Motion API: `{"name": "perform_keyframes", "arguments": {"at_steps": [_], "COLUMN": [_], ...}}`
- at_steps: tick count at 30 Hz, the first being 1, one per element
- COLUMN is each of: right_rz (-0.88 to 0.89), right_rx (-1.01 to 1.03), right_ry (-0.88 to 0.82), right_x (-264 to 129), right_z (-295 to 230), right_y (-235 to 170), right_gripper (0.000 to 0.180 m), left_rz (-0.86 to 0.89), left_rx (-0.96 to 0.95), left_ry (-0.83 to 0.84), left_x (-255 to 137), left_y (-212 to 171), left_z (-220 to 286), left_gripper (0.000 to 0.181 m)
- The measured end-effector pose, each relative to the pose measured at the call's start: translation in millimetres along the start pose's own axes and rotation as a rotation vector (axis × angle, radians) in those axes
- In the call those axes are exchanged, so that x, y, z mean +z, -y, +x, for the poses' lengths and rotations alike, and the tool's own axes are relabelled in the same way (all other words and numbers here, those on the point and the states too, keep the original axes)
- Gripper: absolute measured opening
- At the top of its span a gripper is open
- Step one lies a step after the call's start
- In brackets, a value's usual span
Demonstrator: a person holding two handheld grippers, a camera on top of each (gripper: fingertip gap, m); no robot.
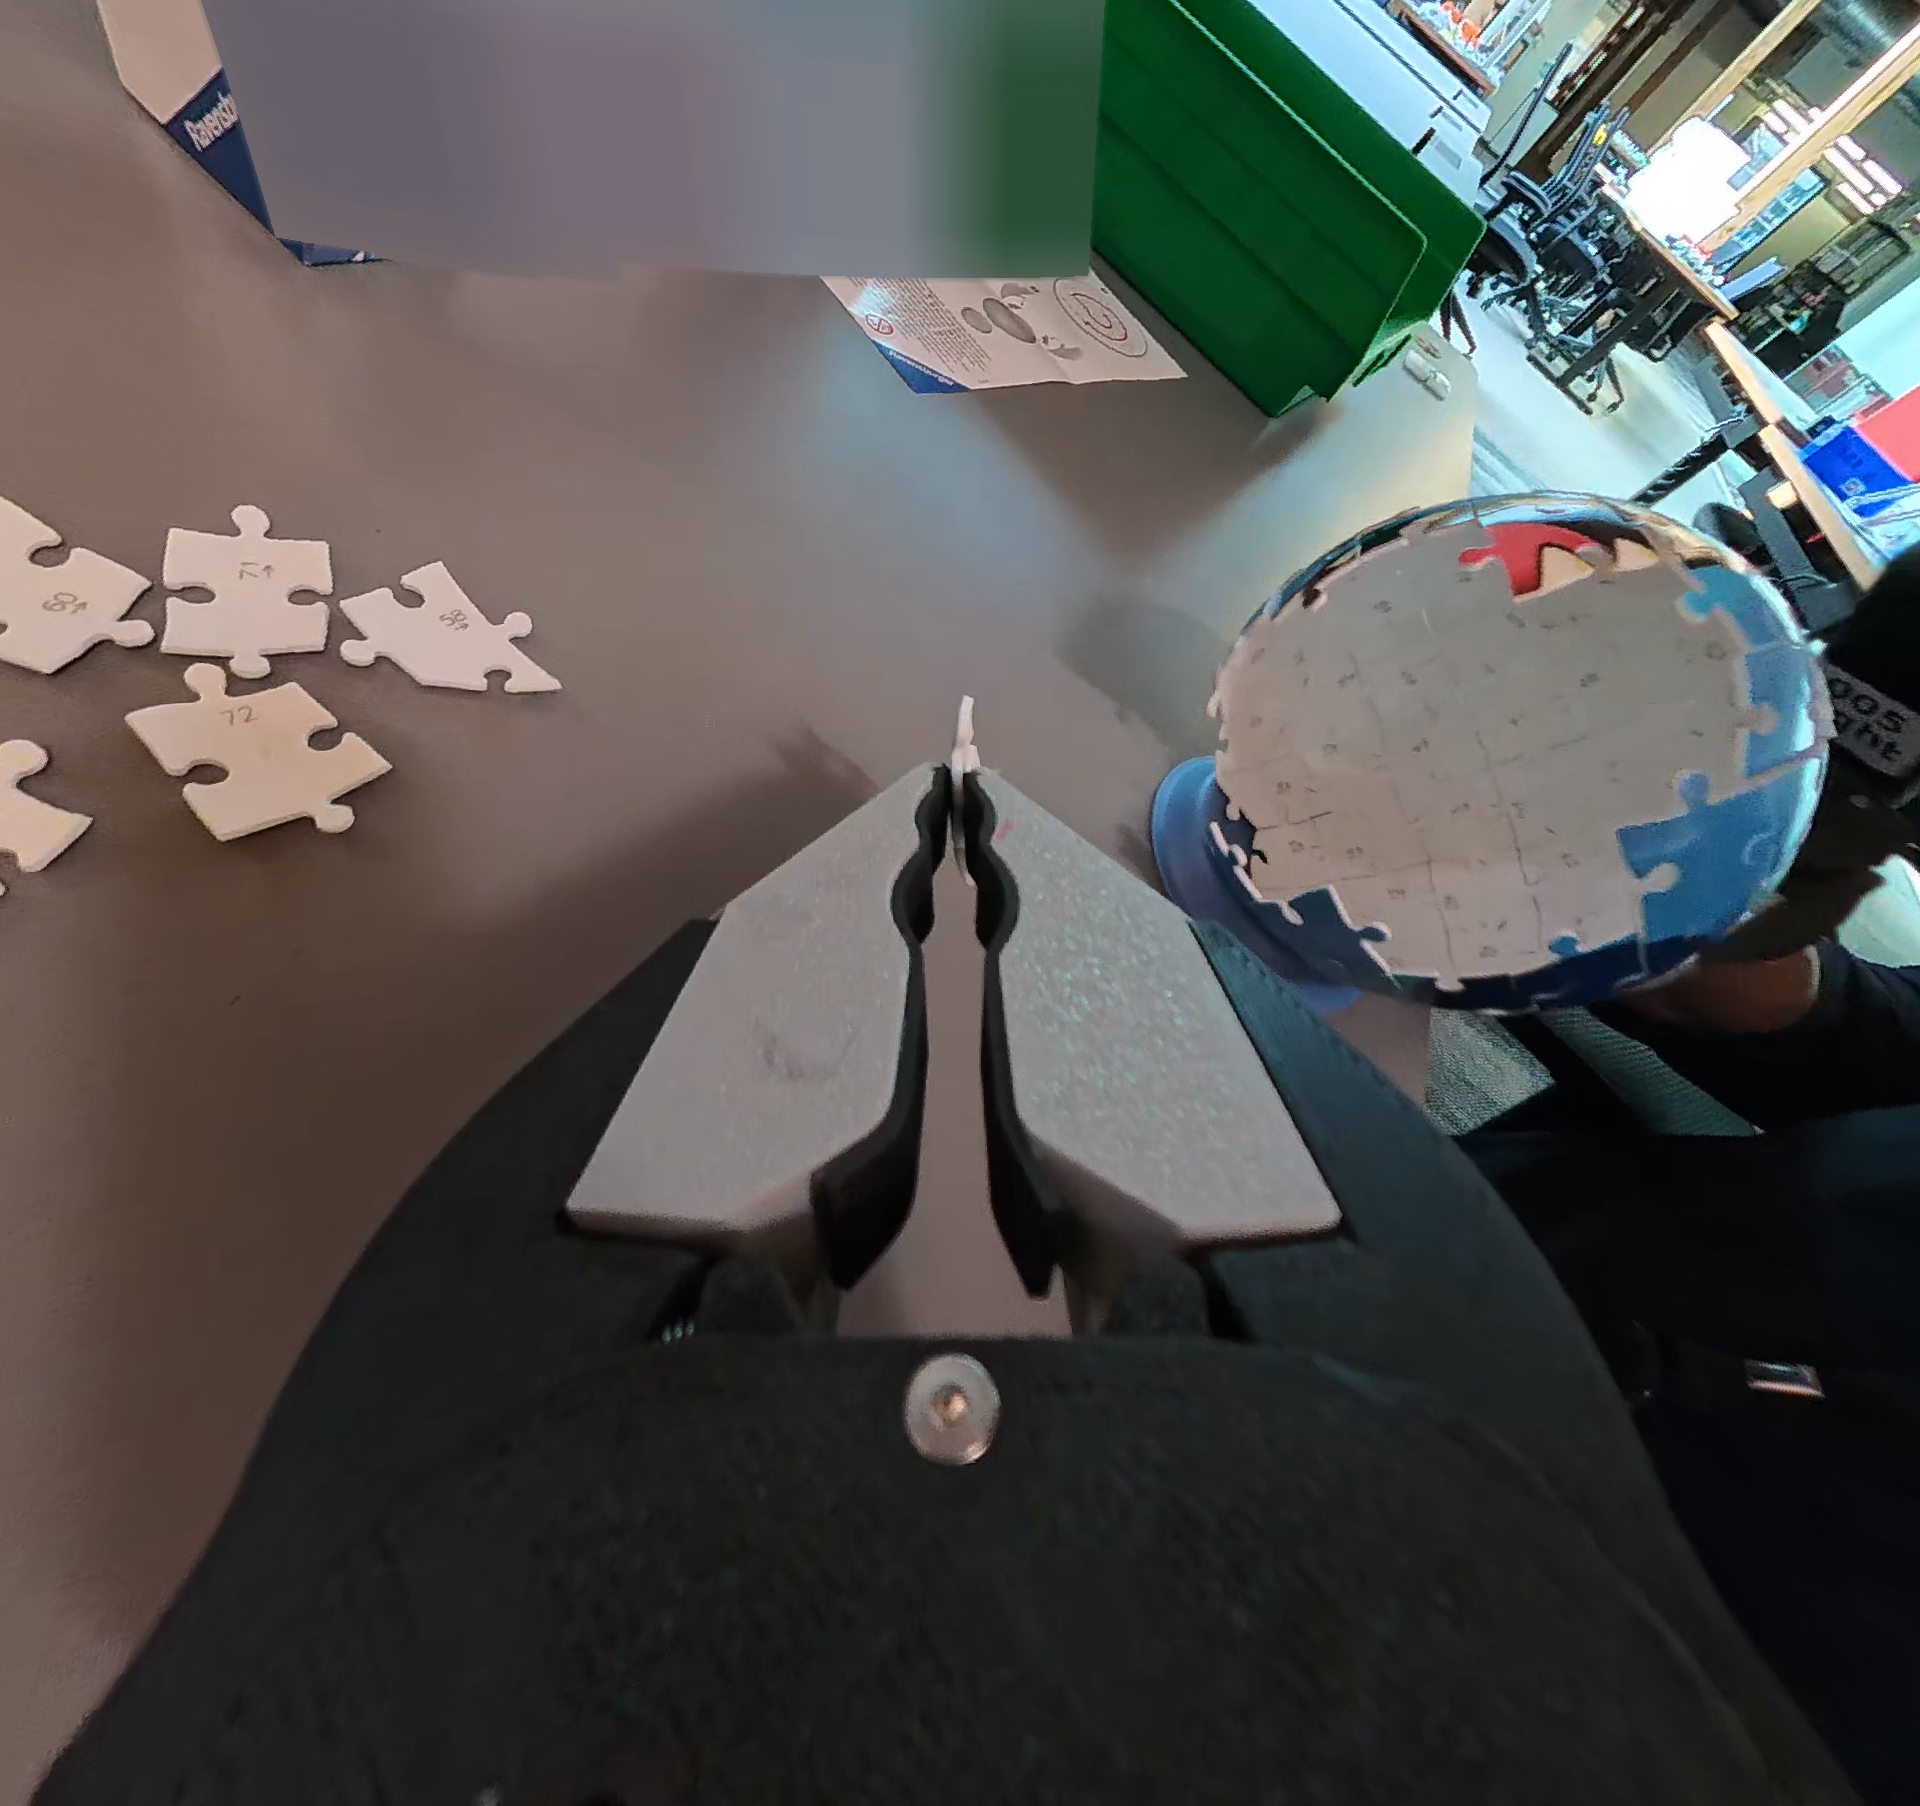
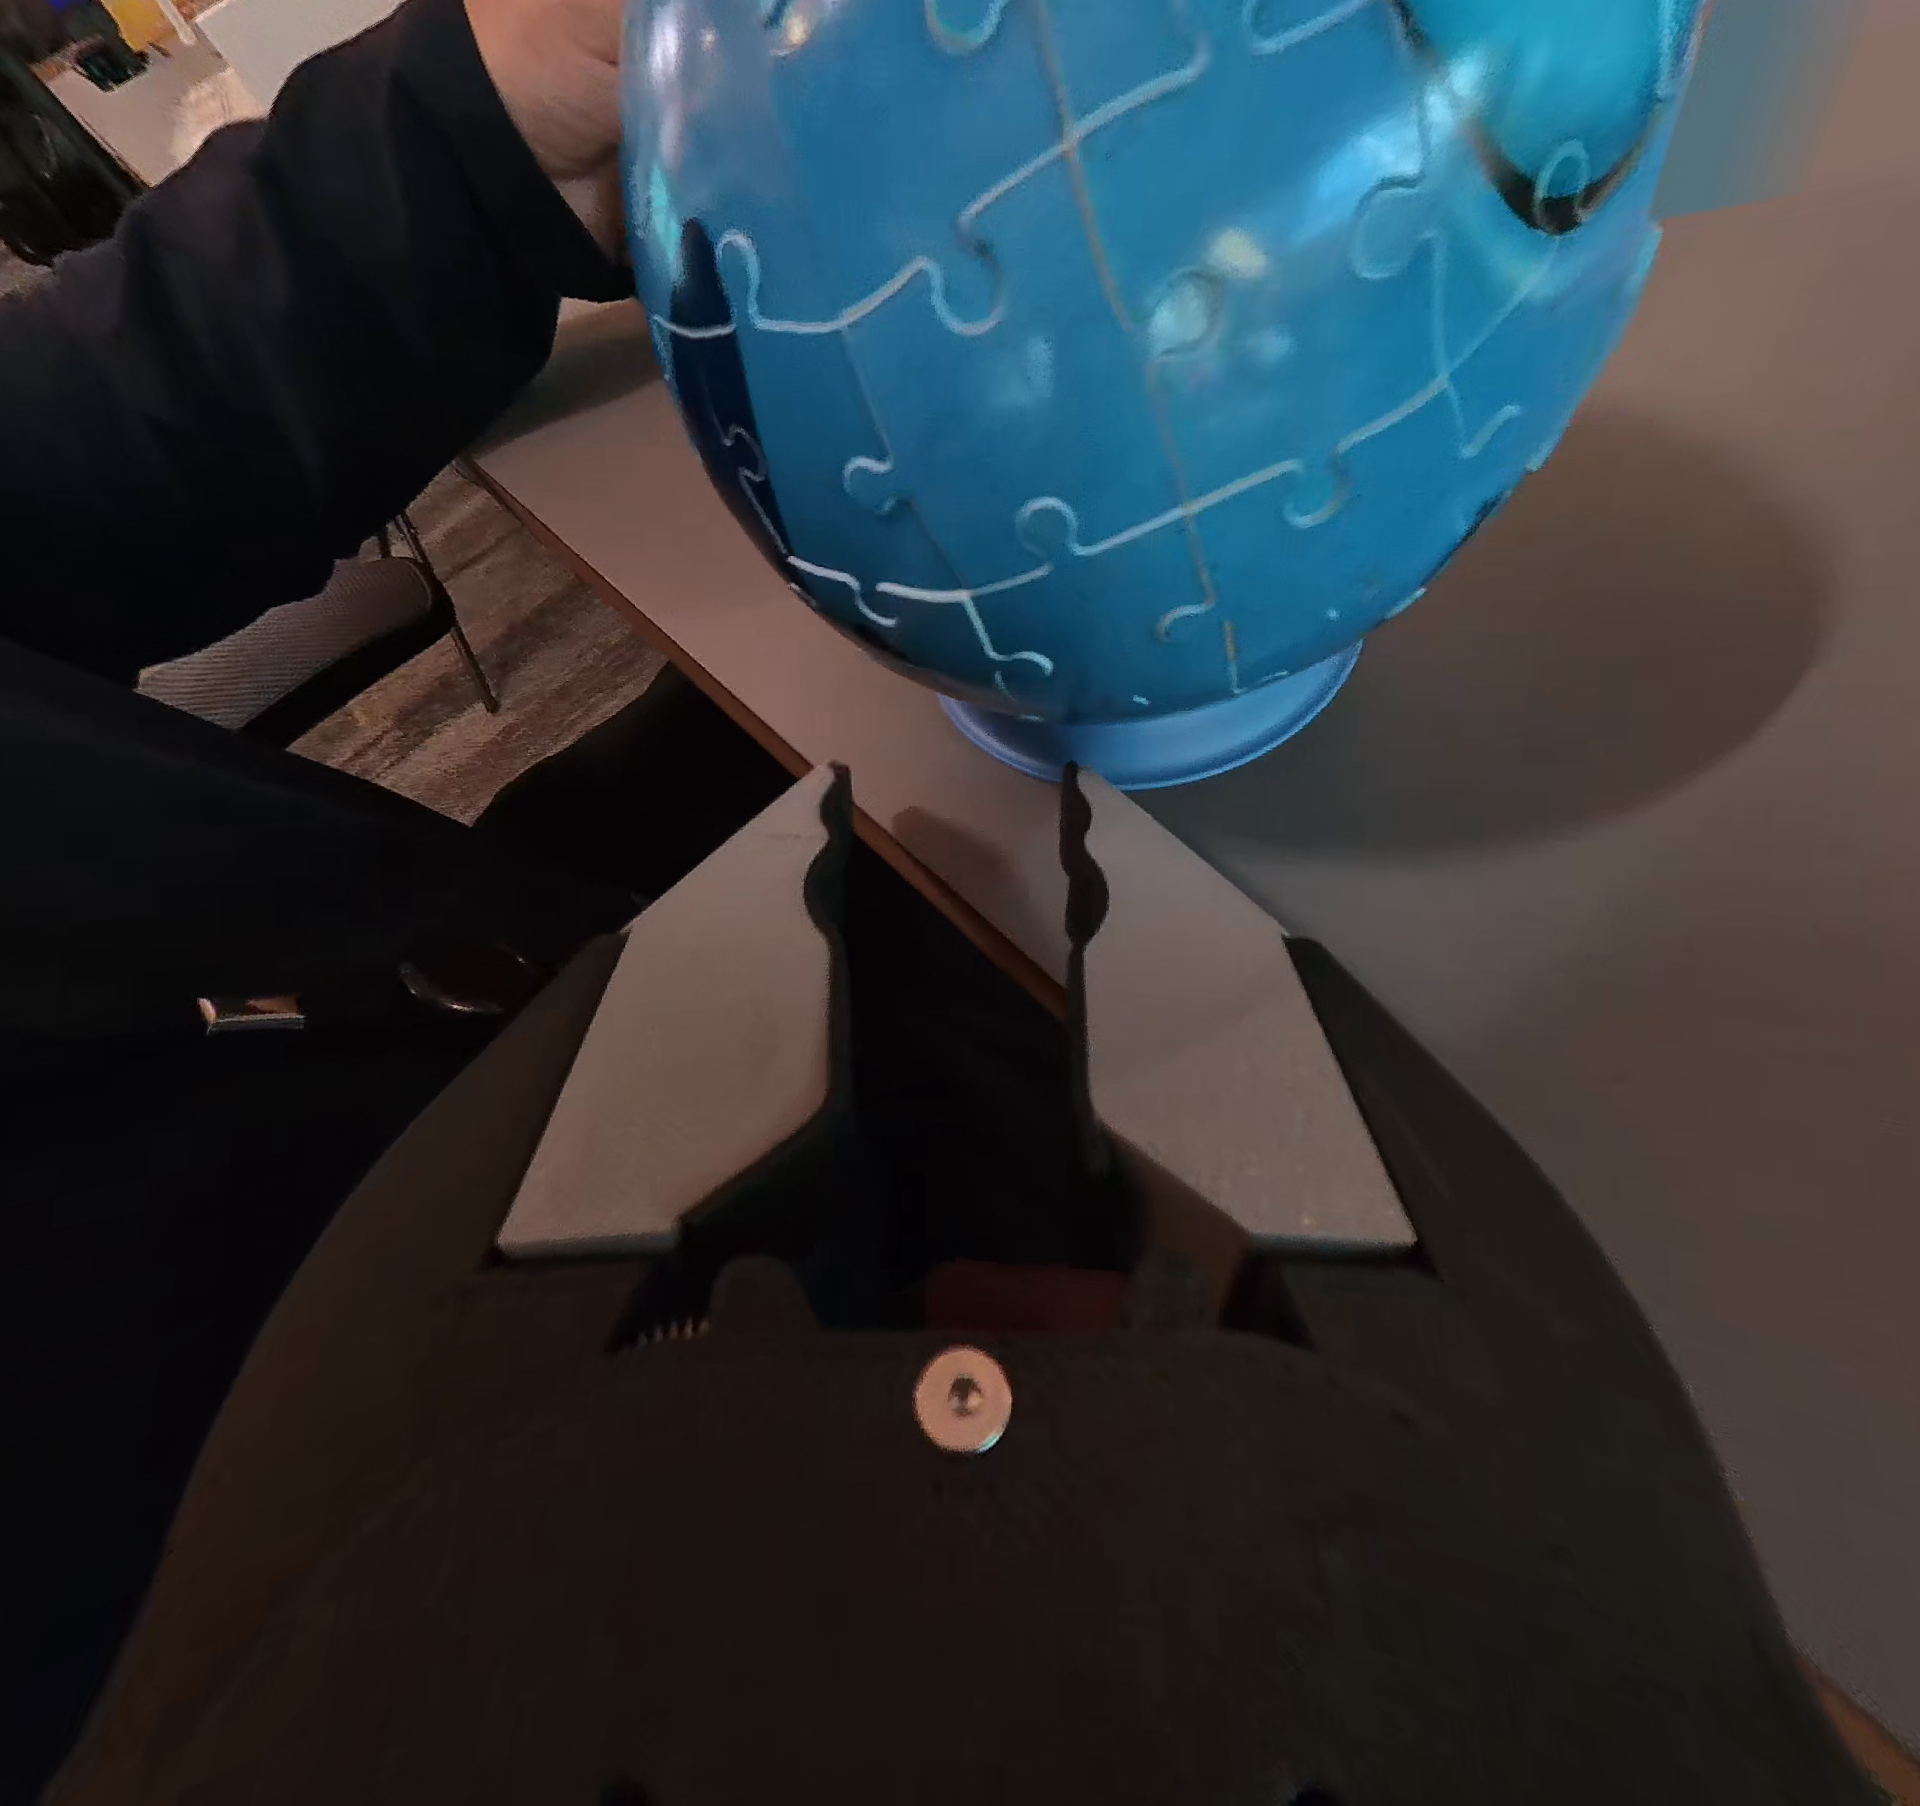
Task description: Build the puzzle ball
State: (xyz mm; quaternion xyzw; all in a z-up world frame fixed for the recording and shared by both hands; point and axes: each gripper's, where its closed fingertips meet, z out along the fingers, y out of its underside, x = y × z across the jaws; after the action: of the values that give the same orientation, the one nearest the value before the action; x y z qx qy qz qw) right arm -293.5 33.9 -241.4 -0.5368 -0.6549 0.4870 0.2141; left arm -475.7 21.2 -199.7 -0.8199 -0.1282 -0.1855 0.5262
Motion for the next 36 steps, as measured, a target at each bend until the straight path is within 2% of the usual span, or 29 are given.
{"name": "perform_keyframes", "arguments": {"at_steps": [2, 7, 12, 19, 25, 36], "right_rz": [0.000, 0.006, -0.091, -0.152, -0.173, -0.206], "right_rx": [0.019, 0.018, -0.032, -0.046, -0.138, -0.124], "right_ry": [0.007, -0.023, -0.040, -0.075, -0.256, -0.180], "right_x": [-1, -7, -4, -1, -2, 3], "right_z": [4, 16, 20, 23, 45, 52], "right_y": [1, 10, -1, -2, 4, 7], "right_gripper": [0.029, 0.021, 0.000, 0.000, 0.000, 0.000], "left_rz": [0.008, 0.011, 0.012, 0.021, 0.028, 0.039], "left_rx": [-0.004, -0.005, -0.005, -0.009, -0.004, -0.009], "left_ry": [-0.002, -0.006, -0.010, -0.005, -0.010, -0.023], "left_x": [-3, -8, -10, -15, -17, -21], "left_y": [0, -2, -4, -5, -3, -4], "left_z": [0, 2, 3, 3, 5, 6], "left_gripper": [0.000, 0.000, 0.000, 0.000, 0.000, 0.000]}}
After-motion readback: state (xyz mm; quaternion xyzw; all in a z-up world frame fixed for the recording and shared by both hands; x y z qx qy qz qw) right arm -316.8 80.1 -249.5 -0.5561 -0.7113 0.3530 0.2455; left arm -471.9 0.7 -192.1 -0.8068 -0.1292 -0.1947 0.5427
